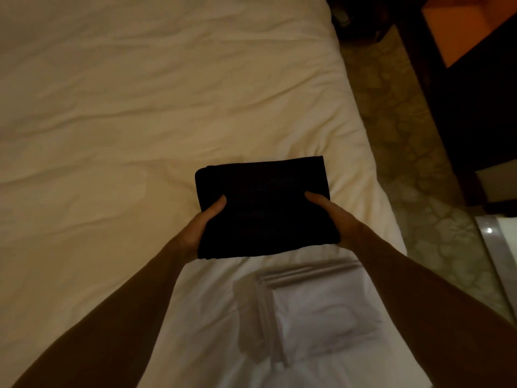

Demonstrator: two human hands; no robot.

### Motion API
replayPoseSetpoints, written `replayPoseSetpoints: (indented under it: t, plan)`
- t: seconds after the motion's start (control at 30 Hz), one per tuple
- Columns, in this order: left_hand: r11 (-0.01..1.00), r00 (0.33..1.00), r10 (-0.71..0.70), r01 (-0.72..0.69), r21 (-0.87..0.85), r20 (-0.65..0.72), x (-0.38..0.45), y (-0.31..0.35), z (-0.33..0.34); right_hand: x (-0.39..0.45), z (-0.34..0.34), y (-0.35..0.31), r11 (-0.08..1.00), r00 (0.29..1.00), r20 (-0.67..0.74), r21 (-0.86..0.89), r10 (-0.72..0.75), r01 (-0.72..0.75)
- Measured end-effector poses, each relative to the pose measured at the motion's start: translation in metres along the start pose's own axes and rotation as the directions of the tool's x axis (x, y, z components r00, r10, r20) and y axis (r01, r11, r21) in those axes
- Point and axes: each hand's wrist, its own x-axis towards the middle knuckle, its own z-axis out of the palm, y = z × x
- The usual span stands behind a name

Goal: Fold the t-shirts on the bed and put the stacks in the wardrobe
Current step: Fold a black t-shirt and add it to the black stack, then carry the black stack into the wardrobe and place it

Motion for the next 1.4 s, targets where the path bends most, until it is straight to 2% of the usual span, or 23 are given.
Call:
replayPoseSetpoints:
  t: [0.27, 0.43, 0.67, 0.83, 1.07, 1.4]
  plan:
    - [1.000, 0.999, 0.028, -0.028, 0.012, 0.015, -0.063, 0.012, 0.007, -0.065, 0.029, -0.002, 0.999, 0.998, -0.038, 0.008, -0.047, 0.047]
    - [0.988, 0.986, 0.145, -0.149, 0.042, 0.077, -0.127, 0.011, 0.021, -0.139, 0.041, -0.003, 0.988, 0.988, -0.044, 0.000, -0.151, 0.151]
    - [0.960, 0.952, 0.257, -0.271, 0.065, 0.166, -0.216, -0.004, 0.075, -0.259, 0.038, 0.029, 0.956, 0.941, -0.168, -0.019, -0.293, 0.294]
    - [0.945, 0.941, 0.281, -0.305, 0.116, 0.191, -0.252, -0.028, 0.117, -0.325, 0.016, 0.057, 0.924, 0.909, -0.206, 0.054, -0.362, 0.380]
    - [0.937, 0.931, 0.280, -0.318, 0.141, 0.235, -0.283, -0.071, 0.194, -0.385, -0.052, 0.087, 0.905, 0.894, -0.226, 0.091, -0.387, 0.415]
    - [0.938, 0.924, 0.328, -0.342, 0.045, 0.197, -0.282, -0.165, 0.400, -0.461, -0.252, 0.098, 0.885, 0.862, -0.264, 0.060, -0.433, 0.462]
